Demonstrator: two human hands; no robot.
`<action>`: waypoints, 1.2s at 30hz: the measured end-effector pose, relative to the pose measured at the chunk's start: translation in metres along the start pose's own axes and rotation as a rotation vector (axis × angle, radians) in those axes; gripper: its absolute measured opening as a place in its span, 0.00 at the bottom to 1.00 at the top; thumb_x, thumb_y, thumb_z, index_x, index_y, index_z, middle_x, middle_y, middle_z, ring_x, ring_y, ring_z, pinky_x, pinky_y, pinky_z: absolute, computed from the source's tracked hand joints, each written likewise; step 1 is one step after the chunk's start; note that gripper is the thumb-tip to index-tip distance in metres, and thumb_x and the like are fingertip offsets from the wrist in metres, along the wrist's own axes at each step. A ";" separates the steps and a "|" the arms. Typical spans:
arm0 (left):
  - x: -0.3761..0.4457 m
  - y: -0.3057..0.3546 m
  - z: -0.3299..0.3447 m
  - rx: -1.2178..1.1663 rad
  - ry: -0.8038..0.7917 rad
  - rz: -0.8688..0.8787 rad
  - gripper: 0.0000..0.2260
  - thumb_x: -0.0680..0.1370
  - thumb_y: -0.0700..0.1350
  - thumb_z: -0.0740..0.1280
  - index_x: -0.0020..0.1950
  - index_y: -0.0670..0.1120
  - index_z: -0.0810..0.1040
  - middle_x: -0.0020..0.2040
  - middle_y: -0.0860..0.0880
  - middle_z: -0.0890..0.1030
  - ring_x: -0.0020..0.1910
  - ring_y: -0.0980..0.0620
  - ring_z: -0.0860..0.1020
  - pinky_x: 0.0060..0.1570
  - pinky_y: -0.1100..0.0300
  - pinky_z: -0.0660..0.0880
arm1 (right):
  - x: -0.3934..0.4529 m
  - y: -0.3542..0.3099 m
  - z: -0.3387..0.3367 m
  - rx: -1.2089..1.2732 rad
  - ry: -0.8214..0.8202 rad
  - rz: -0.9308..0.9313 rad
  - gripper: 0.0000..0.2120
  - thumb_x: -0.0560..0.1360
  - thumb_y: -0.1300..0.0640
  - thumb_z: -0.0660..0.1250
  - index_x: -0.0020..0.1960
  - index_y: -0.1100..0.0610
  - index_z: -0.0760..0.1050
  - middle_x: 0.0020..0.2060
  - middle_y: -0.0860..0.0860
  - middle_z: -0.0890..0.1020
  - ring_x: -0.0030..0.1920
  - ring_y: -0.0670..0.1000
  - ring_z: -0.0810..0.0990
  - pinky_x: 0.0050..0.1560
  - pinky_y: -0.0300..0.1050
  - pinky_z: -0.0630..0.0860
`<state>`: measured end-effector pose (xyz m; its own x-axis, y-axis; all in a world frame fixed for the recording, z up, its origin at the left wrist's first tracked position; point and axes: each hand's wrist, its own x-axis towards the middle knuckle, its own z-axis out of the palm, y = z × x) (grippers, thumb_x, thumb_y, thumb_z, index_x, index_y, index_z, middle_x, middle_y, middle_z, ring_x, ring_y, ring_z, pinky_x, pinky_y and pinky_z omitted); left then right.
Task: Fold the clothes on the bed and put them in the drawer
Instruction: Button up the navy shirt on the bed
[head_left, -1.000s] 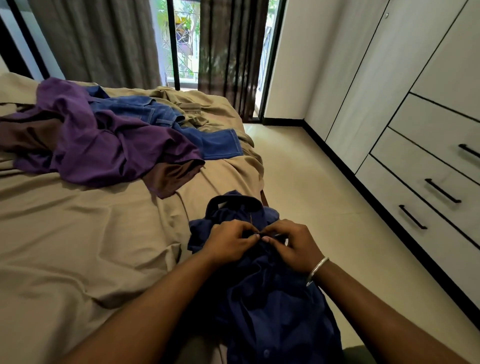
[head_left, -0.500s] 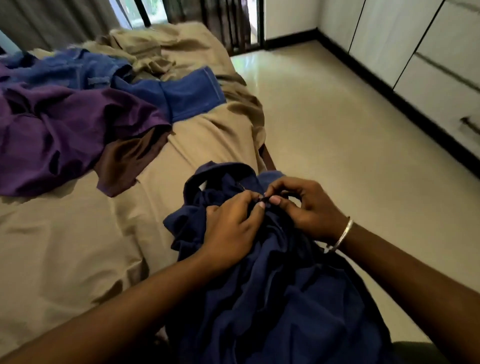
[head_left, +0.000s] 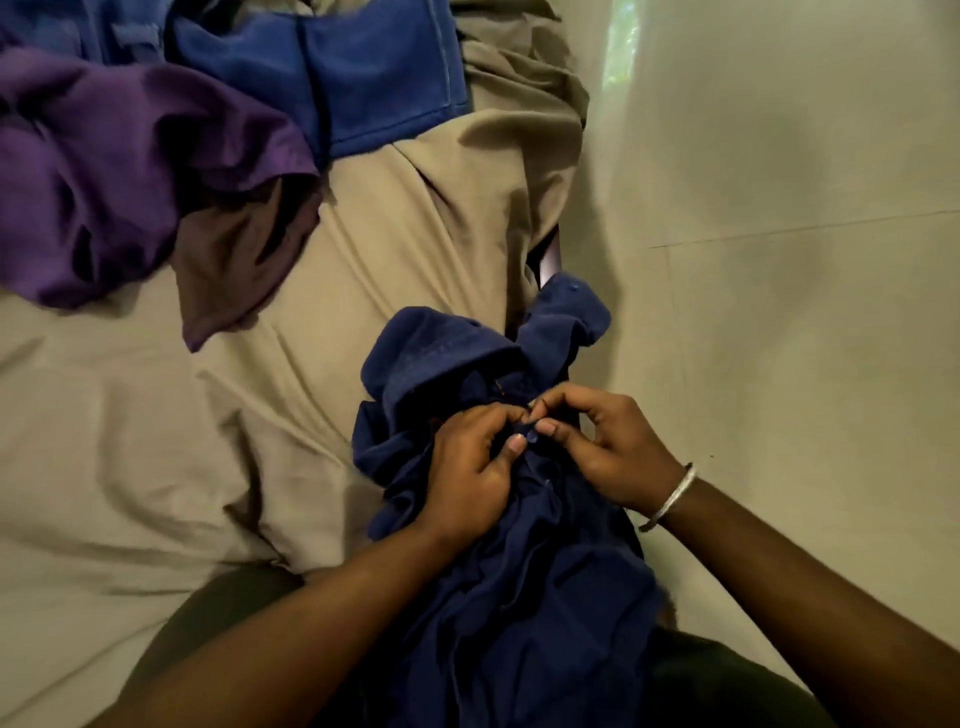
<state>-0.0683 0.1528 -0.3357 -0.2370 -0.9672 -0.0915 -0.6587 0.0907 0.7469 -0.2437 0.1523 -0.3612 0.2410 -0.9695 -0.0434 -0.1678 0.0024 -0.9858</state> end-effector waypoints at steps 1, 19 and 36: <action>0.001 0.002 0.003 0.007 -0.019 -0.039 0.08 0.75 0.43 0.66 0.50 0.44 0.83 0.44 0.61 0.78 0.44 0.66 0.75 0.46 0.76 0.66 | 0.000 0.000 -0.002 0.001 -0.014 0.022 0.03 0.76 0.64 0.68 0.48 0.59 0.79 0.42 0.50 0.83 0.44 0.44 0.80 0.48 0.34 0.75; 0.032 0.038 0.041 -0.081 -0.154 -0.359 0.05 0.79 0.38 0.63 0.52 0.41 0.78 0.47 0.44 0.82 0.46 0.47 0.78 0.45 0.56 0.71 | 0.023 0.011 -0.051 -0.093 -0.155 0.339 0.10 0.74 0.67 0.70 0.45 0.52 0.77 0.42 0.47 0.82 0.46 0.46 0.80 0.52 0.35 0.73; -0.047 0.195 -0.054 -0.662 0.318 -0.286 0.04 0.78 0.44 0.65 0.51 0.50 0.79 0.45 0.57 0.81 0.47 0.61 0.79 0.52 0.63 0.75 | 0.001 -0.203 -0.100 -0.194 -0.306 -0.041 0.05 0.74 0.56 0.69 0.48 0.49 0.80 0.43 0.47 0.84 0.46 0.52 0.84 0.52 0.48 0.79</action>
<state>-0.1472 0.2036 -0.1506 0.1595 -0.9621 -0.2214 -0.0771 -0.2357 0.9687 -0.3052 0.1268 -0.1447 0.5209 -0.8499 -0.0801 -0.3237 -0.1099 -0.9397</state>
